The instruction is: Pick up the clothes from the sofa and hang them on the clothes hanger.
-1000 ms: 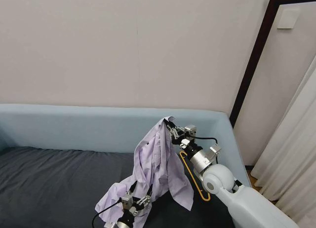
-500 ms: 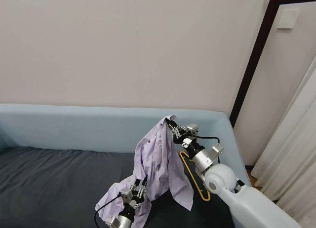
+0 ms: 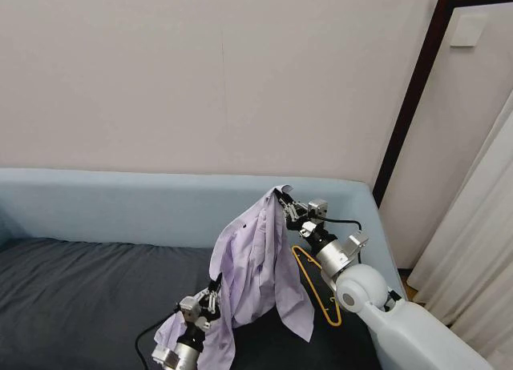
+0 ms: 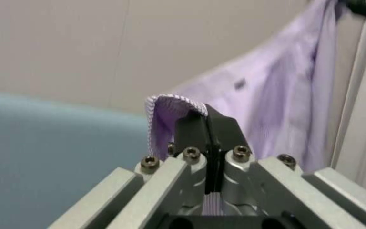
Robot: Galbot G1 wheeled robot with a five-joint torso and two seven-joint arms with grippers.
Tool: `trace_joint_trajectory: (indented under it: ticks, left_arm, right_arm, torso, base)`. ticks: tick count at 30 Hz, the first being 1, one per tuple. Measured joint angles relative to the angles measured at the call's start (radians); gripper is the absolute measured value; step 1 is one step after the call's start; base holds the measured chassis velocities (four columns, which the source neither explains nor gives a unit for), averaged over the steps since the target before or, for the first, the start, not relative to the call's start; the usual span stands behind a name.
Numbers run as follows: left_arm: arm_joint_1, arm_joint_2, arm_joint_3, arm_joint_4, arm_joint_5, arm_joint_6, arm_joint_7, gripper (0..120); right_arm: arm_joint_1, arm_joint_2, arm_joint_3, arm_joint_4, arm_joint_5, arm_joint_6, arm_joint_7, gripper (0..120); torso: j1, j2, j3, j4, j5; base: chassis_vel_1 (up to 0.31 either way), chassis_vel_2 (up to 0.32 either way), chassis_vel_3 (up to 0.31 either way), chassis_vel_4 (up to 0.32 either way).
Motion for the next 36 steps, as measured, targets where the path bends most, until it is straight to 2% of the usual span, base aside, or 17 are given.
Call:
trace_joint_trajectory:
  ticks: [1,2,7,8,13,19,24,26,29,33,35,36]
  left_arm:
    - [-0.026,0.059,-0.027,-0.052,-0.035,0.021,0.010,0]
    - [-0.026,0.059,-0.027,-0.052,-0.035,0.021,0.010,0]
    - [-0.171,0.291,-0.098,-0.198,-0.229,0.112,0.058,0]
    - [-0.171,0.291,-0.098,-0.198,-0.229,0.112,0.058,0]
    - [-0.347,0.415,-0.109,-0.243,-0.369,0.173,0.045,0]
    - [-0.471,0.459,-0.128,-0.260,-0.431,0.219,-0.037,0]
    - [-0.486,0.464,-0.157,-0.268,-0.438,0.237,-0.051,0]
    - [-0.462,0.465,-0.174,-0.268,-0.414,0.243,-0.051,0]
    - [-0.380,0.454,-0.174,-0.256,-0.311,0.253,-0.033,0]
    - [-0.315,0.431,-0.162,-0.244,-0.234,0.260,-0.008,0]
    - [-0.214,0.387,-0.147,-0.223,-0.110,0.285,0.052,0]
    - [-0.214,0.387,-0.147,-0.223,-0.110,0.285,0.052,0]
  right_arm:
    - [0.004,-0.012,0.013,0.013,0.015,-0.001,0.003,0]
    - [0.004,-0.012,0.013,0.013,0.015,-0.001,0.003,0]
    - [0.023,-0.070,0.071,0.067,0.075,-0.015,0.005,0]
    - [0.023,-0.070,0.071,0.067,0.075,-0.015,0.005,0]
    - [0.052,-0.130,0.120,0.127,0.155,-0.020,-0.022,0]
    - [0.075,-0.177,0.182,0.186,0.258,-0.025,-0.129,0]
    - [0.095,-0.198,0.200,0.218,0.300,-0.032,-0.134,0]
    - [0.087,-0.209,0.198,0.242,0.235,-0.091,-0.024,0]
    - [0.009,-0.211,0.175,0.266,0.069,-0.234,0.129,0]
    - [-0.060,-0.190,0.149,0.277,-0.007,-0.304,0.192,0]
    - [-0.140,-0.150,0.094,0.267,-0.106,-0.352,0.243,0]
    - [-0.140,-0.150,0.094,0.267,-0.106,-0.352,0.243,0]
  torso:
    - [0.000,0.000,0.000,0.0000,0.0000]
    - [0.000,0.000,0.000,0.0000,0.0000]
    - [0.000,0.000,0.000,0.0001,0.0004]
    - [0.000,0.000,0.000,0.0001,0.0004]
    - [0.000,0.000,0.000,-0.0001,0.0004]
    - [0.000,0.000,0.000,-0.0002,0.0004]
    - [0.000,0.000,0.000,0.0000,0.0003]
    - [0.000,0.000,0.000,0.0003,0.0001]
    - [0.000,0.000,0.000,0.0001,0.0003]
    - [0.000,0.000,0.000,-0.0003,0.0005]
    - [0.000,0.000,0.000,-0.0001,0.0000]
    - [0.000,0.000,0.000,-0.0001,0.0000]
  base:
    - [0.000,0.000,0.000,0.000]
    - [0.000,0.000,0.000,0.000]
    - [0.000,0.000,0.000,0.000]
    - [0.000,0.000,0.000,0.000]
    - [0.000,0.000,0.000,0.000]
    - [0.000,0.000,0.000,0.000]
    - [0.000,0.000,0.000,0.000]
    - [0.000,0.000,0.000,0.000]
    - [0.000,0.000,0.000,0.000]
    - [0.000,0.000,0.000,0.000]
    - [0.000,0.000,0.000,0.000]
    - [0.000,0.000,0.000,0.000]
